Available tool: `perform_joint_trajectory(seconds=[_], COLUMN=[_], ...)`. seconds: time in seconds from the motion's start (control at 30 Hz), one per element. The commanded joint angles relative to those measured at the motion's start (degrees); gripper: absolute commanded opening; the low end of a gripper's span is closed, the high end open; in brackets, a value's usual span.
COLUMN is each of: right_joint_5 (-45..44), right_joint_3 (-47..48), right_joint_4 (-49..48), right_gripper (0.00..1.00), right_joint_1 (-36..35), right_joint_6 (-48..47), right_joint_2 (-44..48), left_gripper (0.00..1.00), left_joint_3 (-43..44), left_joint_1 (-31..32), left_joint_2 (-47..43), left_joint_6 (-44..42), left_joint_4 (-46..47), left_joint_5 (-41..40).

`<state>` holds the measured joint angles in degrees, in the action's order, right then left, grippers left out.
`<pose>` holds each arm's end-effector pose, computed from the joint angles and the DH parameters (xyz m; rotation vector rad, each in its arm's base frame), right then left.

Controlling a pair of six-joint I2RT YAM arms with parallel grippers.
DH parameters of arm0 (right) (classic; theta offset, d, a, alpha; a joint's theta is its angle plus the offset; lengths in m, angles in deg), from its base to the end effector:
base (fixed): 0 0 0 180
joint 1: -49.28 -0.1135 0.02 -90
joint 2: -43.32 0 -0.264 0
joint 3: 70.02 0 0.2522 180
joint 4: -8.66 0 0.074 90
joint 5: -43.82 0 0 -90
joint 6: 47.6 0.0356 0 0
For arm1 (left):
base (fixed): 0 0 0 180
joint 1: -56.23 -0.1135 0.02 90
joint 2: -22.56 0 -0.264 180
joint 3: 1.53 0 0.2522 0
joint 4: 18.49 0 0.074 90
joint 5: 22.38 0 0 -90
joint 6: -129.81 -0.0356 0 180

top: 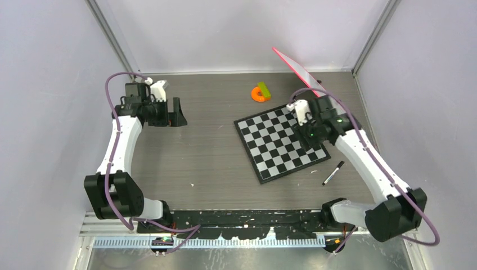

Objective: Write a sentence on the whiteboard
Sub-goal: Move the distractor to the center of the board.

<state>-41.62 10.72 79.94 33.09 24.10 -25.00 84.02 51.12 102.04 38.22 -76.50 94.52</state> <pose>0.2157 0.0656 0.3194 -0.7969 2.4702 0.0900 0.2881 0.0096 0.3165 0.1244 2.4104 -0.5258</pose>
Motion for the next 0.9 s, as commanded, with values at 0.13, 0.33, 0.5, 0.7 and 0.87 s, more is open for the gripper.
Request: perform_joint_trajectory(seconds=[0.13, 0.33, 0.5, 0.7, 0.87], right_joint_5=[-30.93, -41.14, -39.40, -35.25, -33.12], right_joint_3=[-6.60, -9.55, -9.37, -12.62, -14.01], right_joint_4=[-18.87, -31.04, -33.70, -40.09, -43.65], right_gripper=[0.16, 0.00, 0.00, 0.00, 0.01], right_joint_1=[-7.90, -7.14, -3.27, 0.86, 5.49], right_joint_6=[-7.26, -15.87, -19.15, -24.20, -25.67], right_joint_2=[-11.15, -18.90, -23.77, -26.77, -30.60], left_gripper=[1.00, 1.00, 1.00, 1.00, 1.00], left_joint_3=[0.33, 0.06, -0.31, -0.81, -1.16], left_joint_1=[0.20, 0.23, 0.26, 0.27, 0.27], left_joint_2=[-2.36, -3.81, -5.27, -6.48, -7.27], left_joint_6=[1.15, 0.72, 0.66, 1.15, 1.23], left_joint_4=[1.97, 1.40, 1.54, 2.32, 2.52], left_joint_5=[-1.02, -1.17, -0.52, 1.23, 1.49])
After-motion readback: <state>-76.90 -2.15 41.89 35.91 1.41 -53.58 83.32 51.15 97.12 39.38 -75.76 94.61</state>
